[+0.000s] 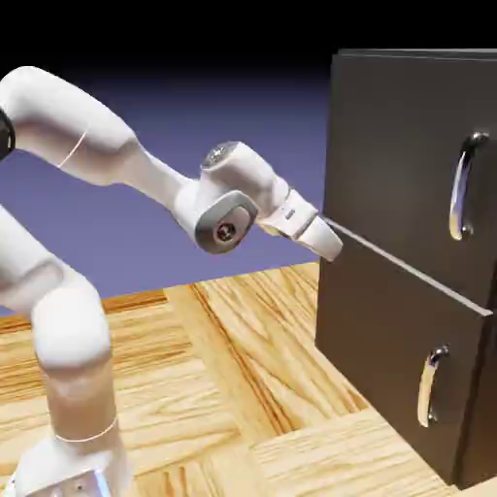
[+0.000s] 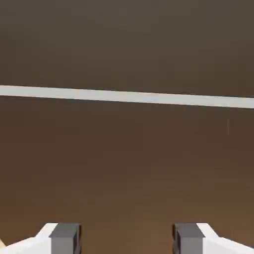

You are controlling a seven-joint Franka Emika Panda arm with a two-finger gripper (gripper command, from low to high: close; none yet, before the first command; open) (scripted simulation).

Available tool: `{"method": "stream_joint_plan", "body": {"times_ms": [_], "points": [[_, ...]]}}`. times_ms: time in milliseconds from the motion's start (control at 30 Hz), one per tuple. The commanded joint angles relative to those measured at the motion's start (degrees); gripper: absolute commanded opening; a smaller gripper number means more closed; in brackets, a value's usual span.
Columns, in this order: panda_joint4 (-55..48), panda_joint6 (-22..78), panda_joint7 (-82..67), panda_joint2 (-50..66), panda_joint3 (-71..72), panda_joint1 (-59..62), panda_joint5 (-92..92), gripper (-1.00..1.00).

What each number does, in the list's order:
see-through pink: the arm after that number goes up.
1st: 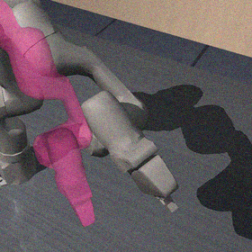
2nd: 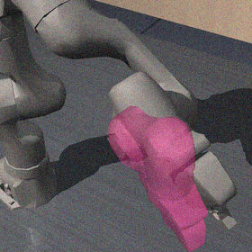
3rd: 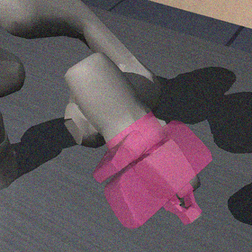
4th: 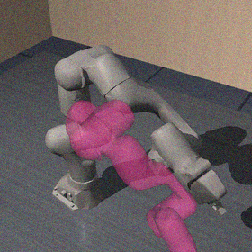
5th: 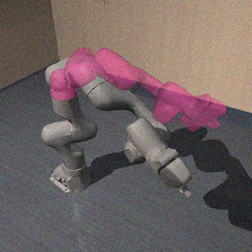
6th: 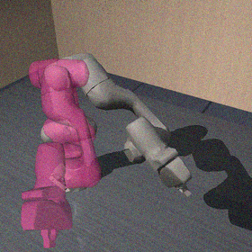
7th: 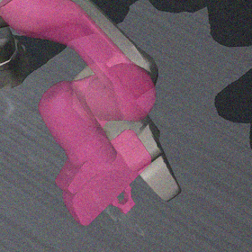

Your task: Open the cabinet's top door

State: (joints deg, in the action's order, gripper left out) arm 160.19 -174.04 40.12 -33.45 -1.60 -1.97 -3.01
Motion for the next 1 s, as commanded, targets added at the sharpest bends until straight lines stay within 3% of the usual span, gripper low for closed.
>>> {"method": "stream_joint_plan", "body": {"times_ms": [0,967], "points": [[-0.7,0.0,-1.9,-0.7,-1.3,-1.1,-2.5,0.0],[-20.1,-0.8,-58.1,-19.6,-39.9,-31.8,-74.8,0.0]]}}
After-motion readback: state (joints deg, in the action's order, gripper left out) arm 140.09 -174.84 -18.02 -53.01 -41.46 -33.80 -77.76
